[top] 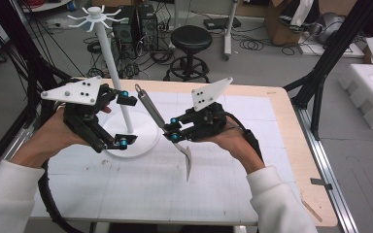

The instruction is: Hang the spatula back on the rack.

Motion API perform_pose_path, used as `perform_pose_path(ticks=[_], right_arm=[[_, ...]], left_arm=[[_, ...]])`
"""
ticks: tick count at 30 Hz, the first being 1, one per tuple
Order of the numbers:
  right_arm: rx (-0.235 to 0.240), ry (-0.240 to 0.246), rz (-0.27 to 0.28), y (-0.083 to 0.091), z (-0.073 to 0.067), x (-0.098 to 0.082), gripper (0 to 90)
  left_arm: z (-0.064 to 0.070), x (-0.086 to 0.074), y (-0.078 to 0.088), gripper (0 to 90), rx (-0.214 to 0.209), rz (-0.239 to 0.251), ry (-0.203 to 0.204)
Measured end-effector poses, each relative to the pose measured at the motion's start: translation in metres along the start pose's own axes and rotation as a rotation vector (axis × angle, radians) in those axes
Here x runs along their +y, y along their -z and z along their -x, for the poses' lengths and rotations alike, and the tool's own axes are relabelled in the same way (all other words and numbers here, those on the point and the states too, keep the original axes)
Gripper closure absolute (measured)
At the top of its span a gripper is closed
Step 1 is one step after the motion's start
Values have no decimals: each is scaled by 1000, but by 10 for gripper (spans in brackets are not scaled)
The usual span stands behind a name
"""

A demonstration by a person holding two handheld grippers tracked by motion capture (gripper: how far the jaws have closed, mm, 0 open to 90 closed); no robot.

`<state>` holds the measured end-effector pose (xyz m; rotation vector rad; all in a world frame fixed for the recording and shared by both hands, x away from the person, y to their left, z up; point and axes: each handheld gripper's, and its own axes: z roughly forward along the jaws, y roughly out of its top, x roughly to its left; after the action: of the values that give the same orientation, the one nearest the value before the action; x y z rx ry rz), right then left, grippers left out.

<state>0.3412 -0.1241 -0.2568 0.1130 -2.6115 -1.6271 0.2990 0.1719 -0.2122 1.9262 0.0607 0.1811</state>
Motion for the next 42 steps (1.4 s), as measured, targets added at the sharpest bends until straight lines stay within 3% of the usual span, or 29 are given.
perform_pose_path(ticks=[14,23,31,42], right_arm=[[16,-2,-1,-6,2,0,749],[23,7,1,-5,3,0,749],[33,10,-10,-6,2,0,749],[36,19,-9,-7,3,0,749]], left_arm=[[-7,17,-9,107,-32,23,4],[-10,27,-13,231,-76,42,10],[-11,32,-14,377,-82,18,19],[-13,36,-12,549,-96,21,33]])
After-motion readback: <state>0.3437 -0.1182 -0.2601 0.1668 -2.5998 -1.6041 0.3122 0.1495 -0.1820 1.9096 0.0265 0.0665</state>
